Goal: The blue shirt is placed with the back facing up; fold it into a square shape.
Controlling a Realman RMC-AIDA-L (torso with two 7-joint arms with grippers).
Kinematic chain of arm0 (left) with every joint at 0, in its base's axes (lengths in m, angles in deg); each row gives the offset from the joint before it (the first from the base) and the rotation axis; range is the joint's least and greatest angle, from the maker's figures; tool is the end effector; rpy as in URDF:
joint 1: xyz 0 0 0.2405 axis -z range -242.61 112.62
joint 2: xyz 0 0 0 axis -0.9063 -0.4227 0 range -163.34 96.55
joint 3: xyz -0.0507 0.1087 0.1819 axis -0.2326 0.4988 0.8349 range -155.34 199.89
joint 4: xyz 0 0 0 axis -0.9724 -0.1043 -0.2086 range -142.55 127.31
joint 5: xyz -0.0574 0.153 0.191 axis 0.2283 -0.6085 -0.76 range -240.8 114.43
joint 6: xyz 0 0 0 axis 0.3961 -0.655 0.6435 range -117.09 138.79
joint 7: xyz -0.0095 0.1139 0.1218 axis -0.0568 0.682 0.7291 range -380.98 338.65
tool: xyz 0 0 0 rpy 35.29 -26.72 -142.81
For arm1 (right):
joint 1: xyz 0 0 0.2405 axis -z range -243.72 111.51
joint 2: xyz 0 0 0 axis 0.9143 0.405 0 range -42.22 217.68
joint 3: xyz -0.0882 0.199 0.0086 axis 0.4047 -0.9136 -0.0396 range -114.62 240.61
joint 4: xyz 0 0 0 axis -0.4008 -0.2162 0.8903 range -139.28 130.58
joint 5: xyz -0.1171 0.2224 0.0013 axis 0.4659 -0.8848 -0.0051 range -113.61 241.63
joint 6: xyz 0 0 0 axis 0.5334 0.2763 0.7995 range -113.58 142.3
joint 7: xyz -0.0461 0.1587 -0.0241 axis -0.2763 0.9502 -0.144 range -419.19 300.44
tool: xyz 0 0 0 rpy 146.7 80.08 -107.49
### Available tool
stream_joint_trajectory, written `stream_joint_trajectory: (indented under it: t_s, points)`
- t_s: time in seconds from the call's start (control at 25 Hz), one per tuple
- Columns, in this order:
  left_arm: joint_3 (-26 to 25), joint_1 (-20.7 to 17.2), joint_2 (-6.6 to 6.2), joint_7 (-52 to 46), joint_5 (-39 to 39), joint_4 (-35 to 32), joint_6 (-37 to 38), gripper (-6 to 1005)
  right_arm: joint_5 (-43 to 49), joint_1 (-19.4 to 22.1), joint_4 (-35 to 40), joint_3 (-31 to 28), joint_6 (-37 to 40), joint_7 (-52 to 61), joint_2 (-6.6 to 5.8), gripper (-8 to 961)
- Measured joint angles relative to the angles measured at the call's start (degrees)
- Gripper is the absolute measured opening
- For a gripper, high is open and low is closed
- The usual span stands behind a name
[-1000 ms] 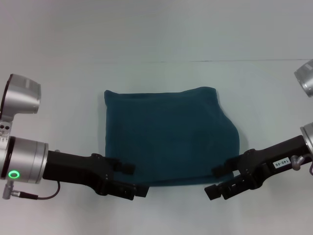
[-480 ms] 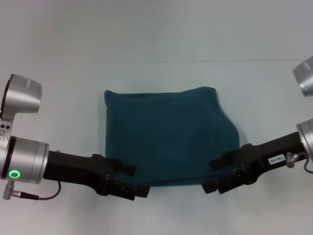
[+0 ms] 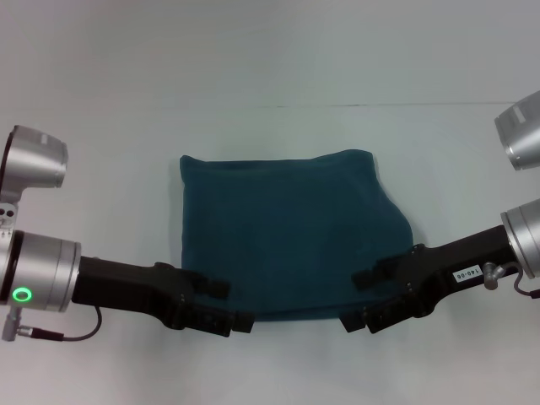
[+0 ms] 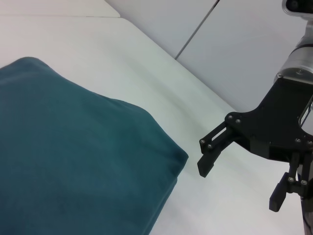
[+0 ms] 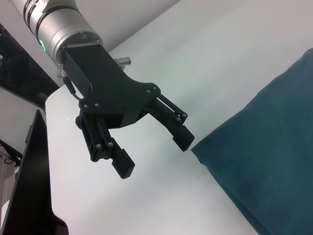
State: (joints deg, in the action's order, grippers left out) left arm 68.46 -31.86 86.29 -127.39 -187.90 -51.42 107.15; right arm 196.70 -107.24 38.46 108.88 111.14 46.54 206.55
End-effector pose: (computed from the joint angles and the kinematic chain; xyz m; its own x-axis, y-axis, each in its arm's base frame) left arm -0.2260 0.3405 -0.0127 0.7110 0.6544 0.2574 0.6476 -0.7520 0.1232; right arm 0.2024 0.3607 -0.0142 0.8118 -0.5710 -0.1223 -0.5634 -0.8209 0.0932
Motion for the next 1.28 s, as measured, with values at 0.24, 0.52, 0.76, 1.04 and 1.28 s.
stream_joint_trajectory:
  t_s: [0.24, 0.52, 0.76, 1.04, 1.28]
  points:
    - [1.1, -0.3, 0.22, 2.0, 0.0, -0.2, 0.5, 911, -0.1, 0.0, 0.0, 0.0, -0.2, -0.4, 0.00, 945]
    - [-0.3, -1.3, 1.48, 9.9, 0.5, -0.7, -0.7, 908, -0.1, -0.2, -0.2, 0.1, -0.4, -0.9, 0.10, 945]
    - [-0.3, -1.3, 1.18, 9.8, 0.5, -0.7, -0.3, 905, -0.1, -0.2, 0.1, 0.1, -0.7, -0.9, 0.09, 944]
    - [-0.2, -1.4, 1.06, 8.7, 0.5, -0.4, 0.1, 904, -0.9, -0.2, -0.2, -0.3, -1.4, -1.0, 0.23, 944]
    - [0.2, -1.1, 0.99, 7.5, 0.1, -0.3, 0.8, 904, -1.5, -0.2, -0.3, 0.0, -2.1, -1.5, 0.59, 944]
